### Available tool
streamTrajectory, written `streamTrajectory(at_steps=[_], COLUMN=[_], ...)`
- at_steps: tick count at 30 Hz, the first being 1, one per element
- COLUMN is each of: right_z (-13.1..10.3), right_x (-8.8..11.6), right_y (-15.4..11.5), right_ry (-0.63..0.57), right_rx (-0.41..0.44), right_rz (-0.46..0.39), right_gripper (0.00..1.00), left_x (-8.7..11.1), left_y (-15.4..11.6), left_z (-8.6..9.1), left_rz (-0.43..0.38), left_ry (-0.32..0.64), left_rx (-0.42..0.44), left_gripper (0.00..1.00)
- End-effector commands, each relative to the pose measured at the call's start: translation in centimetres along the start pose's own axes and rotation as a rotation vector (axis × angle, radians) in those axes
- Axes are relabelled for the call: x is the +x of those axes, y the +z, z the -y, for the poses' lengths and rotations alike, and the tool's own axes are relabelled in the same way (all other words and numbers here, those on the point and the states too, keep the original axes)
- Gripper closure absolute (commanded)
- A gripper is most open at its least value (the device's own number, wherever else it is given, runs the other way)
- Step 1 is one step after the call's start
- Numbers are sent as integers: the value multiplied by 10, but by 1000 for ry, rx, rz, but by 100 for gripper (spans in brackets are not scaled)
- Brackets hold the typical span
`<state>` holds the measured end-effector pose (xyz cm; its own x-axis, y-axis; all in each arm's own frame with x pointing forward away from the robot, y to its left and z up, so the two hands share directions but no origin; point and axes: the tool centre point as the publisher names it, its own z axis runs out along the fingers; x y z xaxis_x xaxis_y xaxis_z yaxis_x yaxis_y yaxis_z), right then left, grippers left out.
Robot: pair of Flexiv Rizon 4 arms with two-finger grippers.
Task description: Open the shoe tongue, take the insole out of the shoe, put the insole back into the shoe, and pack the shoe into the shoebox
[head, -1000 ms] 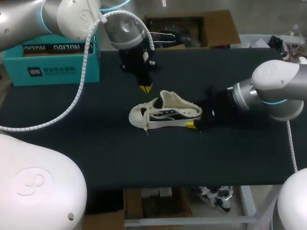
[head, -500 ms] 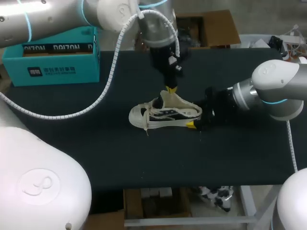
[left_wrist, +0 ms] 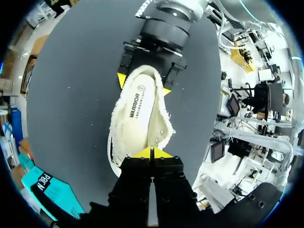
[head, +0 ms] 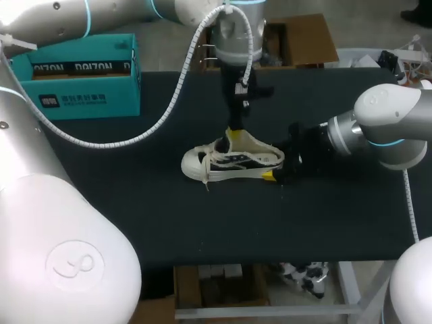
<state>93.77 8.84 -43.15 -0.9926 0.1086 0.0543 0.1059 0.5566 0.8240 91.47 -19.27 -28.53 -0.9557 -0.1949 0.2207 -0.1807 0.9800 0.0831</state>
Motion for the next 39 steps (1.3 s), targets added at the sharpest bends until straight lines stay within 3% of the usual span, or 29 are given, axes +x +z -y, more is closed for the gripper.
streamTrajectory(at_steps=[1,9,16,20,31,32,39], right_z=[7,7,7,7,7,7,7], right_x=[-3,-3,-3,-3,-3,-3,-3], right_y=[4,4,4,4,4,4,4], right_ry=[-1,-1,-1,-1,-1,-1,-1], right_rx=[-3,-3,-3,-3,-3,-3,-3], right_rz=[-1,-1,-1,-1,-1,-1,-1], right_gripper=[100,100,100,100,100,100,100], left_x=[1,7,-4,-6,-6,-10,-21], left_y=[22,44,63,62,62,64,91], left_z=[3,1,4,8,8,14,15], left_rz=[-14,78,42,-5,-5,7,-31], left_ry=[319,263,218,173,173,115,132], left_rx=[-30,107,165,105,105,105,125], left_gripper=[100,100,100,100,100,100,100])
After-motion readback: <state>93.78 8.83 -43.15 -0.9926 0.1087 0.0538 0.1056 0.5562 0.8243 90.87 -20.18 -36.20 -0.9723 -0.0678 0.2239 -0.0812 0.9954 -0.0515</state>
